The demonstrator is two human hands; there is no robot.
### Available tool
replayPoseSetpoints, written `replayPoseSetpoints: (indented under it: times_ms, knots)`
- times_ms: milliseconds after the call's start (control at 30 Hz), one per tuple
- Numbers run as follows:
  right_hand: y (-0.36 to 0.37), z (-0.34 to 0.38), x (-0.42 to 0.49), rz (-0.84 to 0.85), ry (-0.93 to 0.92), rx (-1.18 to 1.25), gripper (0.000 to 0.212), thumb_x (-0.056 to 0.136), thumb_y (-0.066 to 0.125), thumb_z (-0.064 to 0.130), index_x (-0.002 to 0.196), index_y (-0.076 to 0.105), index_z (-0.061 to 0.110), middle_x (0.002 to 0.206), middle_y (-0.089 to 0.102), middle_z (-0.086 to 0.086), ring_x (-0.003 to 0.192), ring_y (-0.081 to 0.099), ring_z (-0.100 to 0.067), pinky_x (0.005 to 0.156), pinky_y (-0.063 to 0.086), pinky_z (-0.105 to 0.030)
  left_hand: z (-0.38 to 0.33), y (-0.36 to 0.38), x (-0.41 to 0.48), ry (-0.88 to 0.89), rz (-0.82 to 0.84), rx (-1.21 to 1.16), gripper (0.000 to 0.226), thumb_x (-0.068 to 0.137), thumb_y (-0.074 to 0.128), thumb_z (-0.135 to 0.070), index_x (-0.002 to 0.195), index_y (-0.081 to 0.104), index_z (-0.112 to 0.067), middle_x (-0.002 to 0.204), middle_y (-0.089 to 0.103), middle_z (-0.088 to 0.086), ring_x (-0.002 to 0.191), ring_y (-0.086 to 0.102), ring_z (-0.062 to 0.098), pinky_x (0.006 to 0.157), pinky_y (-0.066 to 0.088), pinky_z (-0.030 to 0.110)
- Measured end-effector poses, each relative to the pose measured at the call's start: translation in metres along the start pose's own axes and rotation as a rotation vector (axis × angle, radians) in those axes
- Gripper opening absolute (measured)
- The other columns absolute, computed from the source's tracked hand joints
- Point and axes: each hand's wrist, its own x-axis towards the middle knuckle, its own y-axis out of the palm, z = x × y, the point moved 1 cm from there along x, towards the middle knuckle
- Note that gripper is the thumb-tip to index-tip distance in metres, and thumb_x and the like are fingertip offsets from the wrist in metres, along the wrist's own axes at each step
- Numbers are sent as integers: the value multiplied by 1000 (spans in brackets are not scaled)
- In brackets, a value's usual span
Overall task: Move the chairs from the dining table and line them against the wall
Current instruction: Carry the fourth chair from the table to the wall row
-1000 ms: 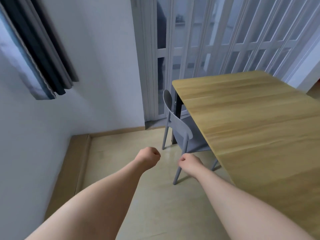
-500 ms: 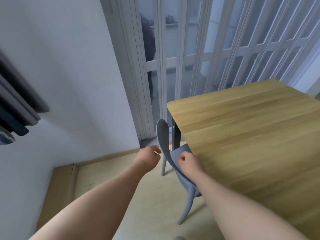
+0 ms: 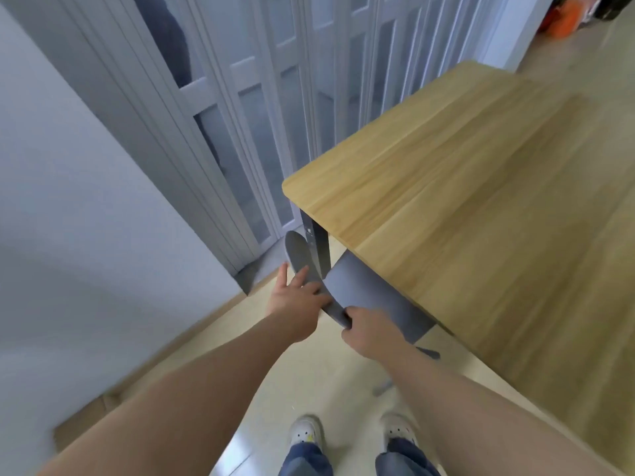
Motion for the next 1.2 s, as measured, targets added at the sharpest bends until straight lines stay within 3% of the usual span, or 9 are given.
replayPoseSetpoints:
  times_ms: [67,133,200,333,500,633,767,900,1200]
  knots:
    - [12,3,3,-37,83,-33,15,92,41,7,91,56,10,82,57,-4,80,54,-19,65,36,-25,3,2,8,55,-22,46,53,95,37,-10,140,37,-38,147,40,-9,149,12,27,116,-13,57]
    - [16,4,4,-26,150,-43,14,93,39,4,87,52,6,70,47,0,90,58,-23,70,36,-28,3,6,15,99,-48,30,51,94,37,-8,136,43,-37,139,48,-9,141,26,28,118,-8,54]
    - [13,4,-1,-1,155,-77,12,94,39,4,89,46,12,63,32,4,83,50,-21,69,35,-29,4,11,18,134,-78,5,50,94,37,-8,134,47,-36,134,54,-9,135,34,28,120,-1,51]
    - [10,0,-19,38,144,-152,12,92,40,2,89,42,14,63,35,3,79,48,-24,63,37,-30,0,18,12,193,-154,-26,43,95,37,-9,123,56,-37,121,63,-10,119,46,24,110,22,36]
    - [24,-17,-53,20,65,-154,13,91,39,2,88,42,15,70,41,1,81,46,-23,56,34,-25,-27,39,-21,151,-172,-46,43,93,39,-7,120,59,-34,118,65,-7,115,49,26,103,27,33]
    - [33,-33,-84,14,-31,-152,23,90,39,1,98,57,12,88,48,-4,83,43,-24,69,33,-28,-52,54,-54,56,-159,-60,41,89,49,-5,116,59,-33,113,67,-7,114,51,26,100,28,33]
    - [41,-53,-119,32,-109,-223,38,87,39,-1,112,64,11,100,62,-12,83,45,-25,69,34,-28,-89,75,-95,-49,-150,-151,33,87,55,-5,105,62,-31,100,71,-7,103,53,24,93,28,31]
    - [54,-74,-156,91,-169,-303,45,85,39,-3,119,62,14,117,65,-12,104,60,-32,75,44,-33,-128,93,-138,-120,-130,-220,31,92,44,-7,106,63,-26,102,70,-2,101,56,26,97,29,34]
    - [89,-98,-228,136,-308,-463,26,86,36,-3,104,51,11,121,60,-16,111,59,-36,74,42,-35,-192,125,-229,-235,-111,-462,34,92,40,-6,108,64,-23,110,68,1,106,58,25,88,37,27]
